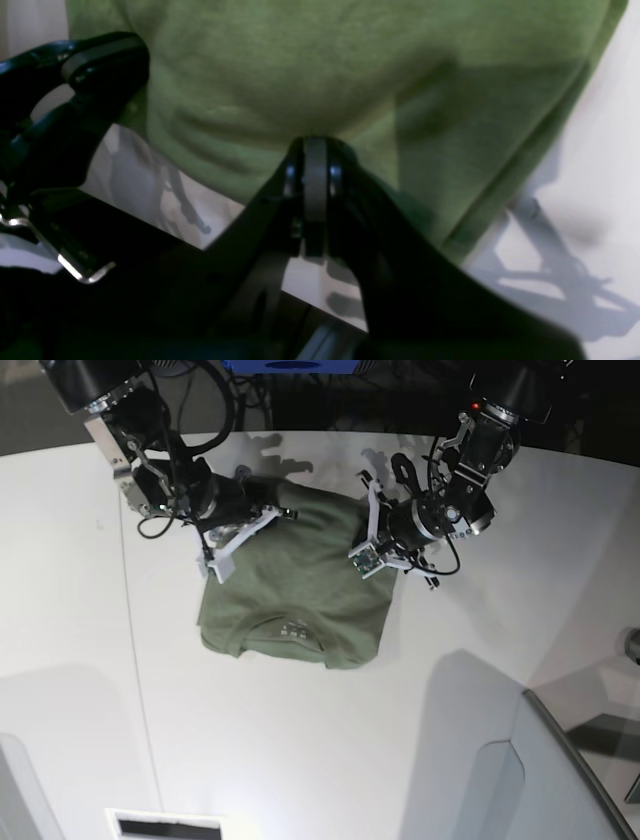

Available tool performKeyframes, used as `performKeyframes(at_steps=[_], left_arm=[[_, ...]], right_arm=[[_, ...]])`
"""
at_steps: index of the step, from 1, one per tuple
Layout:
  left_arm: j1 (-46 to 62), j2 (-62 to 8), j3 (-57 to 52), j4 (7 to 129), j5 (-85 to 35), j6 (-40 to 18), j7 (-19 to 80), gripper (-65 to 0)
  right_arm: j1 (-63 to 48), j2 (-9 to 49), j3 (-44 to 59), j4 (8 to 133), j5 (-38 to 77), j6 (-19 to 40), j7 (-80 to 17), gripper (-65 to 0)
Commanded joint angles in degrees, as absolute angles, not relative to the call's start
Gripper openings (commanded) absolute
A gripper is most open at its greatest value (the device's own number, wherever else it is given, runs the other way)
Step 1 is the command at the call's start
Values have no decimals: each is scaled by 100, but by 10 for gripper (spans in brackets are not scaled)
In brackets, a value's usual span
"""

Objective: Layout the t-shirt on the table in an organized manner, then fold the t-shirt properly
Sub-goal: 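Hold the shirt's hem edge with both grippers and pull it square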

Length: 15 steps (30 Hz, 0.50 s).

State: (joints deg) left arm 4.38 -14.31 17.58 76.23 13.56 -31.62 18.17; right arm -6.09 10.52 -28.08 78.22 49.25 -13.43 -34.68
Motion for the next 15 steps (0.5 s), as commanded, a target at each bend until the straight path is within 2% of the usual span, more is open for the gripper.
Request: performKeyframes(at_steps=[1,15], left_arm=[[558,-1429,1833,7653,1455,-3345,2097,-650],[963,-1437,1798,8013,1473,-3345,2105,-650]], right_arm=[[-681,1191,-2782,7837,4593,-1692,-3653,-650],[-514,1209,-2782,7811,4585,-1692,-3670,-650]])
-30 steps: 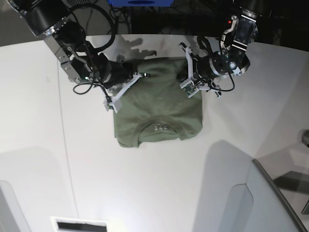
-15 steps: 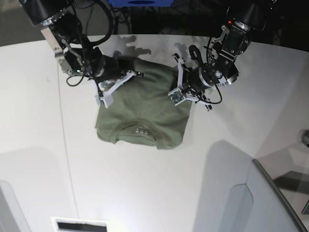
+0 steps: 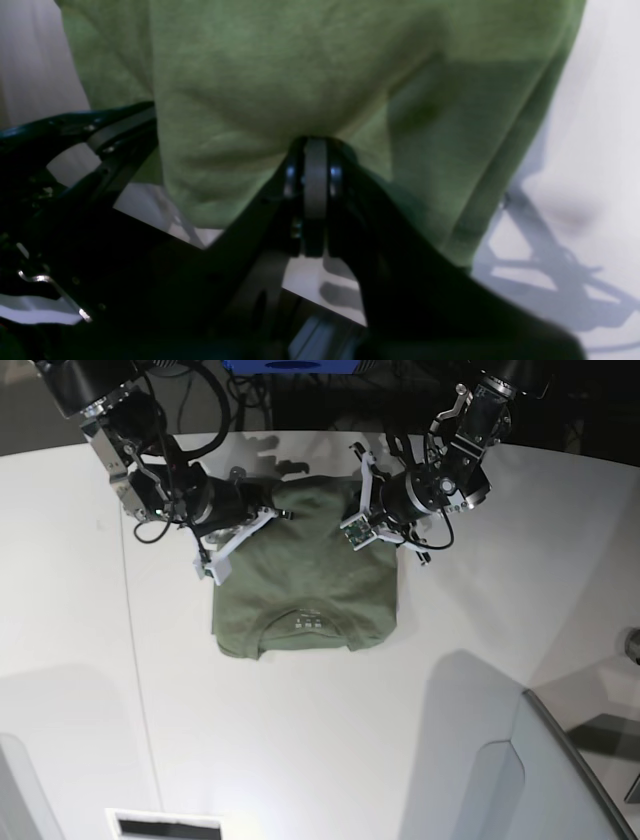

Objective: Layout the t-shirt on the table in an organized manner, then fold the t-shirt properly
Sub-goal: 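Hold the shirt's hem edge with both grippers and pull it square, then smooth the shirt's side edge near the collar with the left gripper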

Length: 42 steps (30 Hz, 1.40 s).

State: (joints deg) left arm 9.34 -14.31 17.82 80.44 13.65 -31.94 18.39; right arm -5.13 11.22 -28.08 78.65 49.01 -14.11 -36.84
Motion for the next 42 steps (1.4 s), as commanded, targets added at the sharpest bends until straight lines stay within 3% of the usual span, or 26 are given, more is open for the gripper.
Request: performKeyframes(at_steps=[1,14,19,28,42], left_arm=[[954,-1437,1789,8013,1473,-3345,2105,-650],[813,-1481,1719,8312,1464,-3345,2105,-650],[602,-1420,963,8637,1429,-3345,2105,-650],[-954,-1130,286,6914,1411,-3345,2044,-650],[-1411,-699,330,6756,1446,-3345,2044,-650]], right_arm=[[-532,1209,-2782,7811,4585,-1692,-3670,-650],[-637,1218,-2791,7952,4585,-1692,-3679,-650],[-629,1218,-2791,8013,4585,-1692,-3679,-650],[-629,1358,-2791,8119,4585,-1692,-3679,-650],[-629,1341,-2791,8110,4585,-1692,-3679,-650]])
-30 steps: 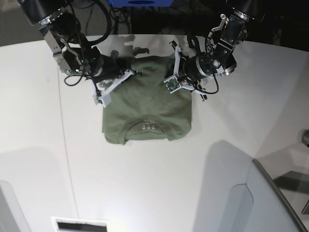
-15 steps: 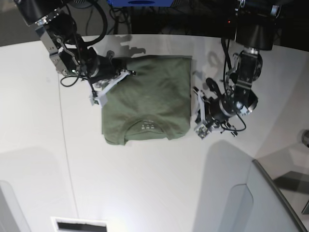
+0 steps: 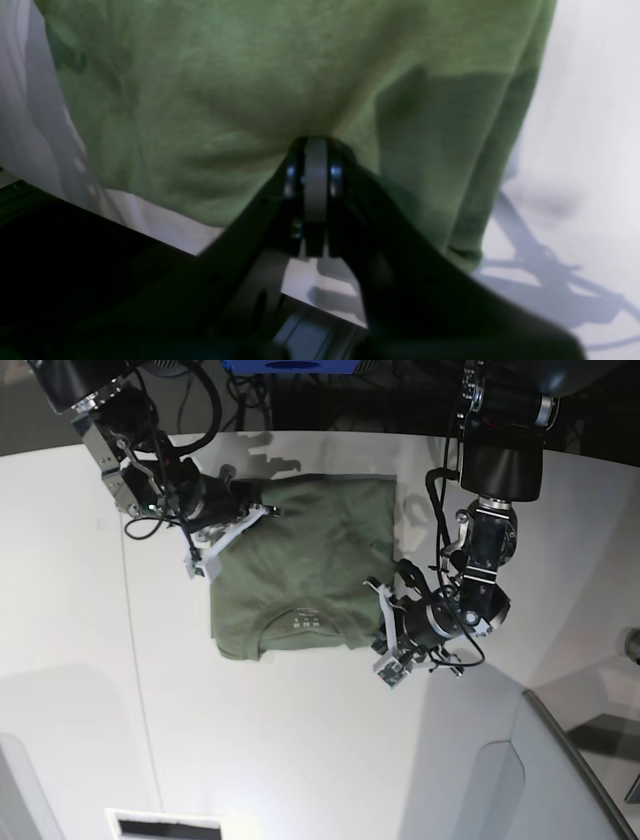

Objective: Layout the t-shirt on the table in an organized manner, then fold the t-shirt properly
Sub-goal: 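Smooth the shirt's side edge near the collar with the left gripper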

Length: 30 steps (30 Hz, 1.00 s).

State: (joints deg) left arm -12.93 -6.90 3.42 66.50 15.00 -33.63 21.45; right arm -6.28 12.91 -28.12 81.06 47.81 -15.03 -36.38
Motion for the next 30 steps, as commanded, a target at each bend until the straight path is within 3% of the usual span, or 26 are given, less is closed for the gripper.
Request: performKeyframes(at_steps=[1,25,30], left_arm=[[-1411,-725,330,6756,1429,-3345,2044,-650],[-1209,-1015,330,6457,1420,-3345,2035,-650],[-1464,-963,330,5991,1420,-3345,1516,-650]], right_arm=[[-629,1341,-2791,8110,4585,-1692,-3679,-650],[-585,1323,-2809,8066,4585,-1692,-3679,-650],[-585,1323,-2826,8066,4585,-1692,-3679,-650]])
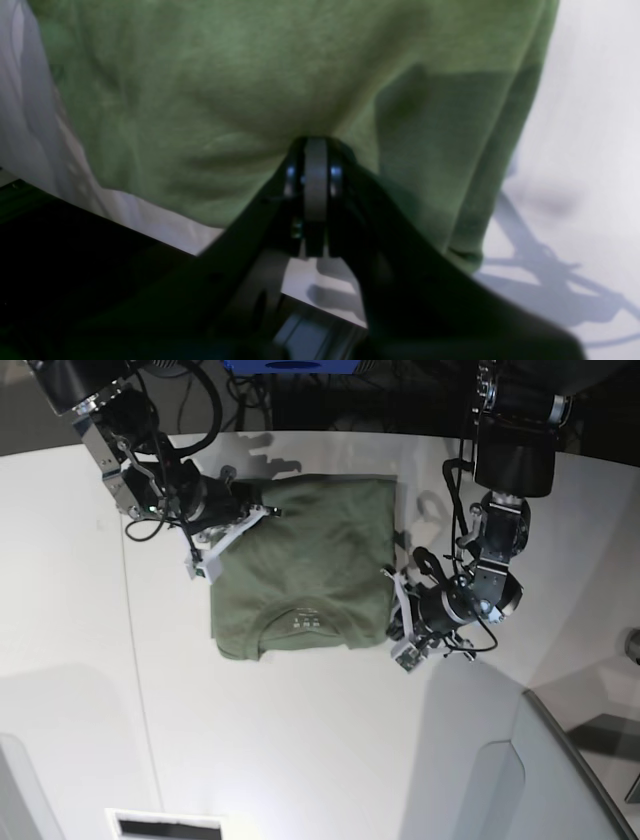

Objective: Layout the t-shirt on the table in an organized manner, then fold the t-shirt properly
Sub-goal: 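Smooth the shirt's side edge near the collar with the left gripper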

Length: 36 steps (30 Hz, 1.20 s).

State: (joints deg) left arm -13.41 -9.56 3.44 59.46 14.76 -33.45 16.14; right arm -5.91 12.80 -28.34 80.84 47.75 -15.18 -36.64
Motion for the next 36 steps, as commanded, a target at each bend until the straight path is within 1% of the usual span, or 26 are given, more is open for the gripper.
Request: performKeyframes(at_steps=[1,5,9,13,16,19,22,24,26,30,34,36], left_arm=[[-1552,-927,330,5798,1420,-3345,1473,-650],[-1780,-778,277,5174,1411,-3345,1086,-650],[-1789,-681,286,5103,1411,-3336,637,-650],[-2035,-646,330,4989,1420,-3327,567,-650],[-2299,-620,338,4796,1420,-3090,462,-650],[-2527,-620,338,4215,1437,-2774,-207,-650],[-2862,-593,338,3398,1420,-2686,-716,-650],[-2976,-585,303,3204,1420,-2686,-884,-650],[-2993,-576,277,3319,1411,-2686,-910,-650],[-2958,-576,277,4084,1103,-2686,-637,-650],[-2765,-629,347,5244,251,-2712,321,-650],[-2571,-629,356,5675,136,-2721,620,-650]], right_arm=[[-585,1323,-2818,8066,4585,-1692,-3679,-650],[-593,1323,-2800,8066,4585,-1692,-3679,-650],[-593,1323,-2818,8066,4585,-1692,-3679,-650],[-593,1323,-2826,8066,4585,-1692,-3679,-650],[-593,1323,-2826,8066,4585,-1692,-3679,-650],[-602,1332,-2835,8066,4585,-1692,-3679,-650],[-602,1332,-2835,8066,4585,-1692,-3679,-650],[-602,1332,-2835,8057,4585,-1692,-3679,-650],[-602,1332,-2835,8057,4585,-1692,-3679,-650],[-593,1332,-2835,8057,4585,-1692,-3679,-650],[-585,1332,-2835,8057,4585,-1692,-3679,-650],[-585,1332,-2835,8057,4585,-1692,-3679,-650]])
